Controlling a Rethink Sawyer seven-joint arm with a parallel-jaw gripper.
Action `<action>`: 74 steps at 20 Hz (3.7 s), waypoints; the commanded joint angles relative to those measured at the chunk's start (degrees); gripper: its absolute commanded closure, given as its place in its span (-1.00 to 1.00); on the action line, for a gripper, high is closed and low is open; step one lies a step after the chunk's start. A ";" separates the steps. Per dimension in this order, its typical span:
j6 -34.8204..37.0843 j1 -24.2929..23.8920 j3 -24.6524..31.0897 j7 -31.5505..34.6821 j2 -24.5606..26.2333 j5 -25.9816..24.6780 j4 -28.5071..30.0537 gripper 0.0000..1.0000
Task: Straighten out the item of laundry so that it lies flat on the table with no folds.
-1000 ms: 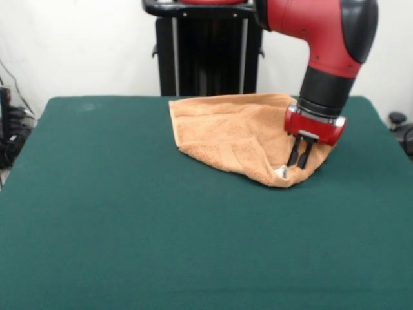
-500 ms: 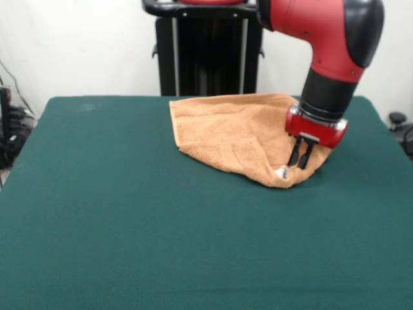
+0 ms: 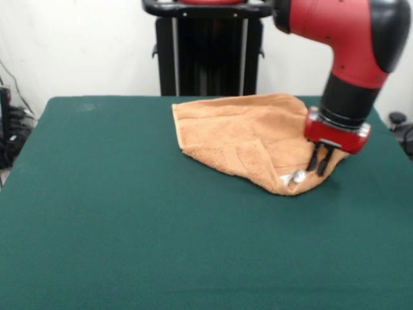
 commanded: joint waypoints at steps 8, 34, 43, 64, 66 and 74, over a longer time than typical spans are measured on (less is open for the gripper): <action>10.56 1.81 1.60 17.91 -0.64 0.65 -12.37 1.00; -1.29 -2.18 8.46 13.96 -2.23 -0.01 -6.99 -1.00; -1.44 -3.69 8.22 11.93 -2.91 -1.89 -5.89 -1.00; -12.74 -13.86 15.16 12.00 -1.48 -16.23 -2.83 -1.00; -12.26 -13.04 14.63 12.75 -2.02 -15.89 -2.20 -1.00; -9.83 -12.55 14.28 12.53 -5.23 -15.92 0.84 -1.00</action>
